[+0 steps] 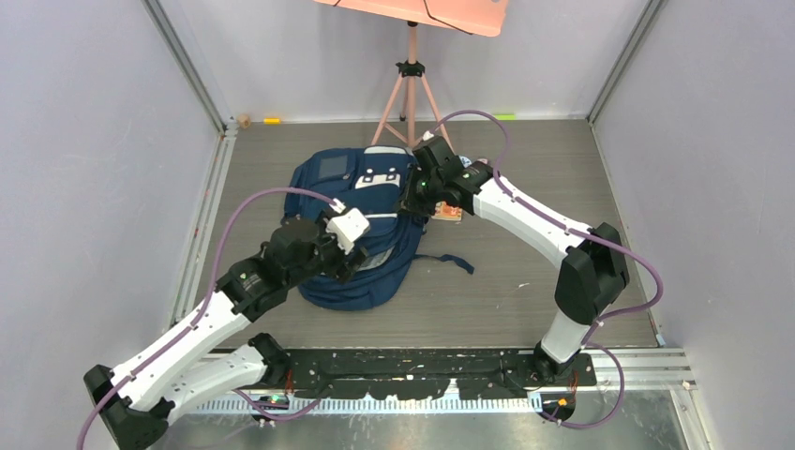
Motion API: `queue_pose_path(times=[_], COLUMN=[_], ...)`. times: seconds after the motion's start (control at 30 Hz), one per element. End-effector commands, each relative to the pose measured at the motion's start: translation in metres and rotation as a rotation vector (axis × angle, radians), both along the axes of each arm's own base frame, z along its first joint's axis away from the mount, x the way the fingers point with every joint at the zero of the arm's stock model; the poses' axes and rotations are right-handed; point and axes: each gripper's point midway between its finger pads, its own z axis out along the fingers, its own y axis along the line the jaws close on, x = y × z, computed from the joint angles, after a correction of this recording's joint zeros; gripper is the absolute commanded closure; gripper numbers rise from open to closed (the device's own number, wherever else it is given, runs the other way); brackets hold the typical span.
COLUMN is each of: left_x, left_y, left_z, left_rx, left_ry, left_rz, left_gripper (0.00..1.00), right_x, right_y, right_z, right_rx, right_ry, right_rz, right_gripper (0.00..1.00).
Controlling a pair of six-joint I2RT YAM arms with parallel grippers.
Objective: Pack the student bag
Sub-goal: Unzip the student bag at the center of the board.
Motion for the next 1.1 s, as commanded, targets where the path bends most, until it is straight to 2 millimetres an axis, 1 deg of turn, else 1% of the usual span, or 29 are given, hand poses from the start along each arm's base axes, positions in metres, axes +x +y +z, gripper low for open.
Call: queue_pose_path(times=[0.0,0.1,0.23,0.3,0.37,0.47,0.53,0.57,0.6,0.7,0.77,0.83,0.87,0.9,0.93,0.97,1.0,1.03,1.07], left_x=[0.002,0.012,0.015,0.02,0.028,0.044,0.051,0.053,0.054,0.057,0.059,0.06,0.061,0.062,0.063,0.065,0.069,0.073,0.077], left_y=[-0.002,0.004,-0.001,0.002,0.007,0.024,0.031,0.031,0.029,0.029,0.03,0.027,0.025,0.022,0.019,0.015,0.011,0.007,0.004], left_z=[-0.01,-0.012,-0.019,-0.024,-0.022,-0.017,-0.015,-0.016,-0.017,-0.014,-0.005,0.007,0.014,0.022,0.029,0.036,0.043,0.05,0.056], left_rx=[0.109,0.198,0.255,0.307,0.356,0.446,0.496,0.509,0.515,0.51,0.489,0.443,0.416,0.389,0.364,0.34,0.316,0.294,0.274], left_ry=[-0.07,-0.129,-0.14,-0.15,-0.177,-0.228,-0.246,-0.247,-0.243,-0.258,-0.282,-0.304,-0.316,-0.33,-0.344,-0.363,-0.379,-0.388,-0.386], left_rz=[0.006,0.08,0.091,0.131,0.191,0.338,0.405,0.418,0.42,0.445,0.462,0.457,0.451,0.447,0.438,0.427,0.424,0.426,0.426], left_gripper=[0.27,0.26,0.25,0.24,0.25,0.24,0.27,0.3,0.35,0.6,0.76,0.88,0.92,0.97,0.98,0.98,0.99,1.0,1.0], right_x=[0.036,0.036,0.035,0.035,0.034,0.033,0.032,0.032,0.031,0.03,0.03,0.03,0.03,0.031,0.03,0.03,0.03,0.033,0.032], right_y=[0.014,0.015,0.015,0.015,0.015,0.015,0.014,0.014,0.013,0.011,0.008,0.003,0.0,-0.003,-0.007,-0.012,-0.018,-0.026,-0.033], right_z=[0.06,0.064,0.064,0.064,0.065,0.065,0.065,0.066,0.065,0.065,0.066,0.066,0.07,0.07,0.073,0.073,0.078,0.08,0.083], right_rx=[0.146,0.156,0.157,0.158,0.161,0.162,0.16,0.161,0.159,0.153,0.145,0.131,0.125,0.111,0.098,0.07,0.055,0.019,-0.001], right_ry=[-0.144,-0.144,-0.141,-0.139,-0.141,-0.142,-0.146,-0.148,-0.146,-0.154,-0.163,-0.177,-0.194,-0.206,-0.222,-0.238,-0.263,-0.291,-0.301], right_rz=[-0.06,-0.061,-0.059,-0.056,-0.052,-0.05,-0.048,-0.048,-0.047,-0.05,-0.053,-0.062,-0.062,-0.072,-0.069,-0.064,-0.074,-0.09,-0.099], right_gripper=[1.0,0.99,0.99,0.99,0.99,0.99,0.99,0.99,0.99,0.99,0.99,1.0,1.0,0.98,0.95,0.86,0.79,0.66,0.59])
